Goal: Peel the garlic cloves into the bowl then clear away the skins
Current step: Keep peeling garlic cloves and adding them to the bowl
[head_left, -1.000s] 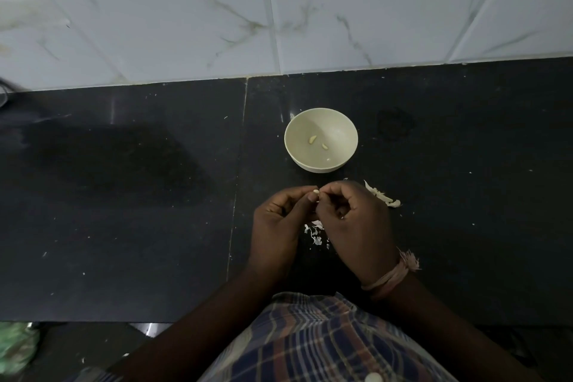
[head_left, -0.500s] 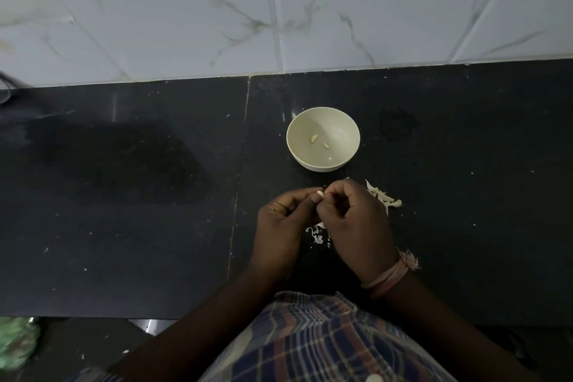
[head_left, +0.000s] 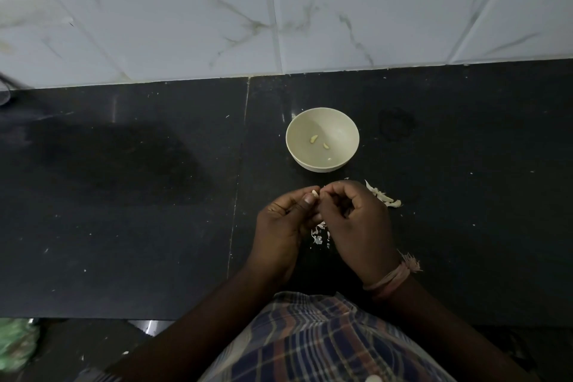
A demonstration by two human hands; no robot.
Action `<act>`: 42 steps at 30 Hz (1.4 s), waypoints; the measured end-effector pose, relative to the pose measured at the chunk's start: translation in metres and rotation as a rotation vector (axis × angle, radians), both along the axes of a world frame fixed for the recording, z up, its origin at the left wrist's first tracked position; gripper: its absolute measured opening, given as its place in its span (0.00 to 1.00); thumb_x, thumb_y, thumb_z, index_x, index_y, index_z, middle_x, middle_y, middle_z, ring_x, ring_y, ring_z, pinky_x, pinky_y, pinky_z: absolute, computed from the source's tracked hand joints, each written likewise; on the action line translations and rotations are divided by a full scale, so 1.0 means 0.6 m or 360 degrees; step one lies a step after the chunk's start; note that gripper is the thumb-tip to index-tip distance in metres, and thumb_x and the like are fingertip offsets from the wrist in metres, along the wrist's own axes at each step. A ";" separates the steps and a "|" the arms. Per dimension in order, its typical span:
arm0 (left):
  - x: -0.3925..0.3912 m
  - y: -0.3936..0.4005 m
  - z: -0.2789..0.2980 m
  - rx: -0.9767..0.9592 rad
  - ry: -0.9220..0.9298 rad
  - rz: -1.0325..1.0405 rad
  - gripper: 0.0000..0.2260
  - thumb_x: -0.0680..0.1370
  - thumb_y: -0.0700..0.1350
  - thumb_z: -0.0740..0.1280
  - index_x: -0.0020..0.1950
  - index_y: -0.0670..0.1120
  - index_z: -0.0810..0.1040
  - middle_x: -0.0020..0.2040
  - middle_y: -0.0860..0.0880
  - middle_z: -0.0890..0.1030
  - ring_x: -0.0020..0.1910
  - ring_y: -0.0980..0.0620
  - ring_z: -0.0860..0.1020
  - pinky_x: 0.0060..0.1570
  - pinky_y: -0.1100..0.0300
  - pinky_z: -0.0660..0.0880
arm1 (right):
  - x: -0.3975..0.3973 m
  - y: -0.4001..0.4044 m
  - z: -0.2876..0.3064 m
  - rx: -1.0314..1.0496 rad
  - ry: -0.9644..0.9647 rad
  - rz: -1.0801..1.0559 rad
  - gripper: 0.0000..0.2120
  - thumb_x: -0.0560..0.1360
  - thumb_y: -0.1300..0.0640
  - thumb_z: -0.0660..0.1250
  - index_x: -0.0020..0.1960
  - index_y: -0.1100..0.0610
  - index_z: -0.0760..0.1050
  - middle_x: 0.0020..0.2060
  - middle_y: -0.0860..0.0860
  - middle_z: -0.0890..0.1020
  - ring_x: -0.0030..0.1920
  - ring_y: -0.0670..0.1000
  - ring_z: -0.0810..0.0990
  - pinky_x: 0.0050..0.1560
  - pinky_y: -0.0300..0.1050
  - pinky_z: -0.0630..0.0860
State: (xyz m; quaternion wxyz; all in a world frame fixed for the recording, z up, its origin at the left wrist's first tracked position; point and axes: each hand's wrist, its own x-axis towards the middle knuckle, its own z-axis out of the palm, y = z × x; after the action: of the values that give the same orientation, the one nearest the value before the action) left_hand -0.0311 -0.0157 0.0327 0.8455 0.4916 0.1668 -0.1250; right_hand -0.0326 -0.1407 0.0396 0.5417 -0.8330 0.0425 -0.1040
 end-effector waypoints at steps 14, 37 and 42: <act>0.001 0.011 0.019 0.0678 -0.0335 -0.0158 0.09 0.81 0.35 0.66 0.58 0.39 0.85 0.50 0.44 0.88 0.51 0.46 0.86 0.53 0.55 0.82 | 0.010 -0.004 0.005 -0.0127 0.0108 0.0117 0.03 0.74 0.57 0.72 0.43 0.52 0.80 0.34 0.45 0.80 0.36 0.45 0.79 0.39 0.46 0.78; 0.019 0.007 -0.012 -0.0051 -0.0048 -0.0188 0.14 0.76 0.41 0.69 0.58 0.35 0.82 0.56 0.34 0.84 0.54 0.42 0.82 0.56 0.54 0.81 | 0.026 -0.002 0.001 0.0478 0.0546 0.0025 0.07 0.77 0.55 0.67 0.42 0.57 0.78 0.26 0.46 0.77 0.25 0.43 0.71 0.32 0.41 0.67; 0.023 0.006 -0.014 -0.0060 -0.0020 -0.0173 0.15 0.75 0.40 0.70 0.59 0.34 0.82 0.53 0.34 0.84 0.49 0.46 0.83 0.54 0.56 0.81 | 0.023 0.000 0.009 0.0539 0.0559 0.0080 0.06 0.79 0.59 0.66 0.42 0.58 0.76 0.24 0.46 0.77 0.23 0.40 0.71 0.27 0.36 0.66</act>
State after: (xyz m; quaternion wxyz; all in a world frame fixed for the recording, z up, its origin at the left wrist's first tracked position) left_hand -0.0173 -0.0120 0.0240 0.8476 0.4848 0.1320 -0.1708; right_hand -0.0186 -0.1406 0.0452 0.6604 -0.7364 0.1322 0.0645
